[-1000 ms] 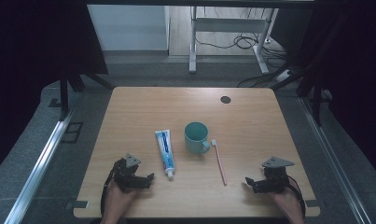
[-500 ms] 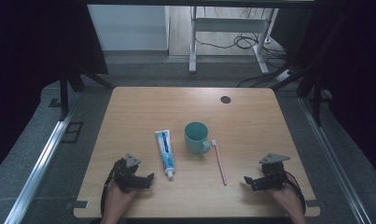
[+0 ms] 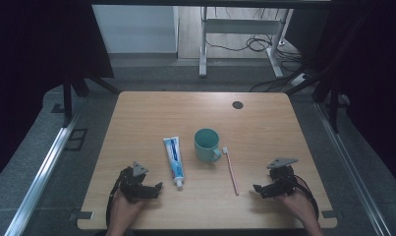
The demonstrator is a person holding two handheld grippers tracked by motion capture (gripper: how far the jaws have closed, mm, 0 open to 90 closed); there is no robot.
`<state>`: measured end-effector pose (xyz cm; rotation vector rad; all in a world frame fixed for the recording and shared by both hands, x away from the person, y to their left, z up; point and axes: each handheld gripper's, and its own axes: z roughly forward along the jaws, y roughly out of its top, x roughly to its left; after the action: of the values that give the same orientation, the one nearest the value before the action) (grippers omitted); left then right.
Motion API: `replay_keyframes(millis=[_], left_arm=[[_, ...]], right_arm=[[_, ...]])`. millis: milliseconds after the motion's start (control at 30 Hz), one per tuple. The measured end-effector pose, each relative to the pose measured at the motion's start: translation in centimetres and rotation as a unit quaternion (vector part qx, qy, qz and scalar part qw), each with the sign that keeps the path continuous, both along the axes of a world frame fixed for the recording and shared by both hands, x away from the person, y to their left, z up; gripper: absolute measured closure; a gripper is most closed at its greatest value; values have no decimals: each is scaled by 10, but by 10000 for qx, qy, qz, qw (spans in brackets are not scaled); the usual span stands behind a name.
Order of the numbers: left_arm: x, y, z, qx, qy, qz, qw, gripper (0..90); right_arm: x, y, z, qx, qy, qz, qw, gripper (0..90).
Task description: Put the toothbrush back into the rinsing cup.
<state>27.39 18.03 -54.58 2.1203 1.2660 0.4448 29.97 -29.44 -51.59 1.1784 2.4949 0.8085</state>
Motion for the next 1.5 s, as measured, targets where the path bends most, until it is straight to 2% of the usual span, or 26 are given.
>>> replay_keyframes(millis=[433,567,767,1067,1267,1500], left_arm=[[0,0,0,-3,2,2,10000,0],[0,0,0,-4,1,4,10000,0],[0,0,0,5,3,-5,10000,0],[0,0,0,-13,4,10,10000,0],[0,0,0,-11,6,9,10000,0],[0,0,0,-11,7,10,10000,0]], right_arm=[[12,19,8,-199,422,176,9988,15],[15,27,9,-334,527,267,9977,20],[20,35,15,-405,680,359,9962,131],[27,56,24,-707,925,582,9915,144],[33,71,28,-791,1021,653,9895,236],[41,89,31,-1037,1186,787,9844,336]])
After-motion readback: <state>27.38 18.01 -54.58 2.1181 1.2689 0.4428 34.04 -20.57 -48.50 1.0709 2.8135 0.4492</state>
